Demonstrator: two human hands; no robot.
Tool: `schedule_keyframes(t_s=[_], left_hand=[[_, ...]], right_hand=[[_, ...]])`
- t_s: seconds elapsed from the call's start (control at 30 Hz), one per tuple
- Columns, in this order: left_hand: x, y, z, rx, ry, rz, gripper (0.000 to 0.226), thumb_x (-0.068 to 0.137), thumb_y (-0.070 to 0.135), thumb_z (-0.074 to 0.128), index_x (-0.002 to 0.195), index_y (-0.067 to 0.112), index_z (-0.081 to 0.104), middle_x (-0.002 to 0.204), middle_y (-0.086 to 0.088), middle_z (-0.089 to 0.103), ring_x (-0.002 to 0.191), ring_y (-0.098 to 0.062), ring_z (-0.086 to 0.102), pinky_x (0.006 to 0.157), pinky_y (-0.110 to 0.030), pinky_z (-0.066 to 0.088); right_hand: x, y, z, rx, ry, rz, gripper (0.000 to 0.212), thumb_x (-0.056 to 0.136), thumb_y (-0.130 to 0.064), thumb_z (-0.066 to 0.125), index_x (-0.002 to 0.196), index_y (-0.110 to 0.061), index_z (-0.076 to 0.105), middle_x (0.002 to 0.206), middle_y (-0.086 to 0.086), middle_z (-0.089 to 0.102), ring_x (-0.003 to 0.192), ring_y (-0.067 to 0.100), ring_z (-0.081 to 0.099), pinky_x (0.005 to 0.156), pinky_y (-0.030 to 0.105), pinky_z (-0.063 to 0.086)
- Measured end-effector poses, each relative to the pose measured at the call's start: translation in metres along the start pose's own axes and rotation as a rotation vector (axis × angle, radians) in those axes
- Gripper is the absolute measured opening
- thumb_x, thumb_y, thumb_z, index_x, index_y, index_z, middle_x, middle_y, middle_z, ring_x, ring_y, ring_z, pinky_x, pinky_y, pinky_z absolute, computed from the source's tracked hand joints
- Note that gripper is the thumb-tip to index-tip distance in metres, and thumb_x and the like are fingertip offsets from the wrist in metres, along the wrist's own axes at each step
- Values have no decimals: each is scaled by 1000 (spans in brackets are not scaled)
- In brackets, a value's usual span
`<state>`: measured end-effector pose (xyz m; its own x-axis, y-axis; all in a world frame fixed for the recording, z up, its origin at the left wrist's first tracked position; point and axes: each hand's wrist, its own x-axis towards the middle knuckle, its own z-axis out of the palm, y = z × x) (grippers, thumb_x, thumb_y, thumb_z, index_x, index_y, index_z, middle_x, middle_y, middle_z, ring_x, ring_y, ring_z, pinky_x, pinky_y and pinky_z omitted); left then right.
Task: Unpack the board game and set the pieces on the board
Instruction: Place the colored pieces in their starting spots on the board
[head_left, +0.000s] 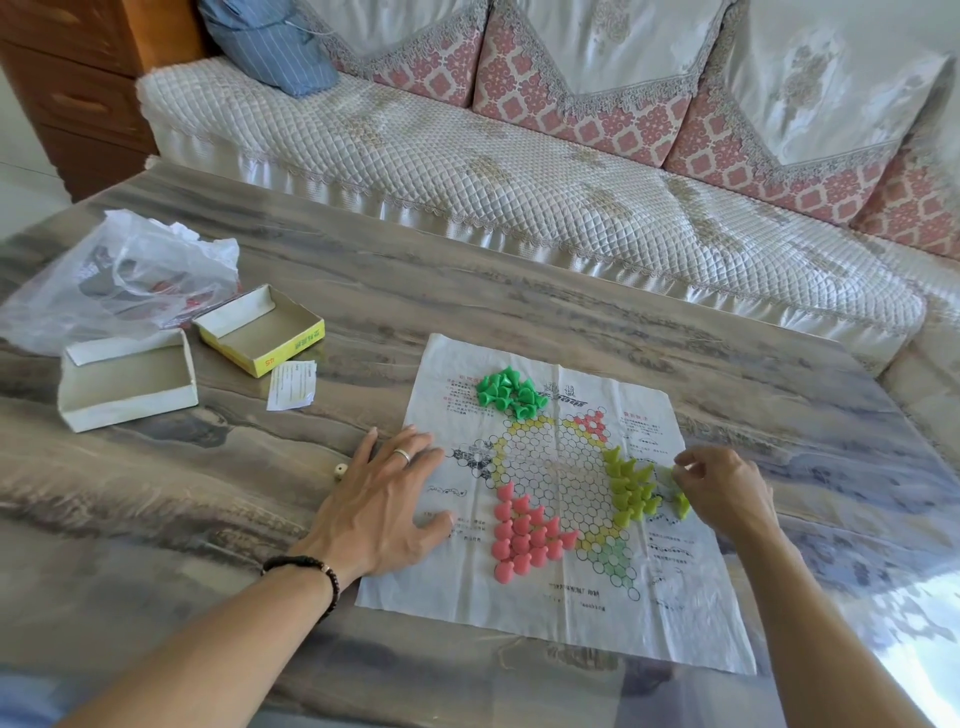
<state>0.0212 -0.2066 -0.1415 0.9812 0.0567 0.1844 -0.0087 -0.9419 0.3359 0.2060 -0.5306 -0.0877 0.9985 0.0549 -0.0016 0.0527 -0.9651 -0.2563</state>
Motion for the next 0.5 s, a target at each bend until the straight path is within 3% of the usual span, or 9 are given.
schedule_keyframes(t_s=[0.13,0.27,0.37,0.5], left_hand=[[0,0,0,5,0,4,74,83,61,44,143,20,37,153,4,28,145,-11,14,119,-40,-1],[0,0,0,6,-9,-1,74,83,62,43,144,21,35,153,5,27,145,-10,13,120,-41,0],[0,0,0,12,-13,0,75,82,63,42,144,21,35,154,5,27,145,-11,14,120,-41,2],[0,0,0,-6,8,5,75,81,62,45,142,19,41,152,2,32,144,-13,19,119,-42,4]], right_hand=[[2,-3,9,3,-15,11,17,83,-21,57,90,-31,69,96,2,72,91,29,60,87,46,48],[-1,-4,5,109,59,-21,18,90,-20,52,98,-26,67,98,-1,71,96,29,61,92,46,45],[-3,-3,-4,177,31,-113,15,90,-20,57,101,-23,65,94,2,71,90,27,63,83,42,50],[-6,-3,-13,148,21,-130,21,81,-22,70,98,-18,58,81,-3,65,82,23,60,72,34,46]])
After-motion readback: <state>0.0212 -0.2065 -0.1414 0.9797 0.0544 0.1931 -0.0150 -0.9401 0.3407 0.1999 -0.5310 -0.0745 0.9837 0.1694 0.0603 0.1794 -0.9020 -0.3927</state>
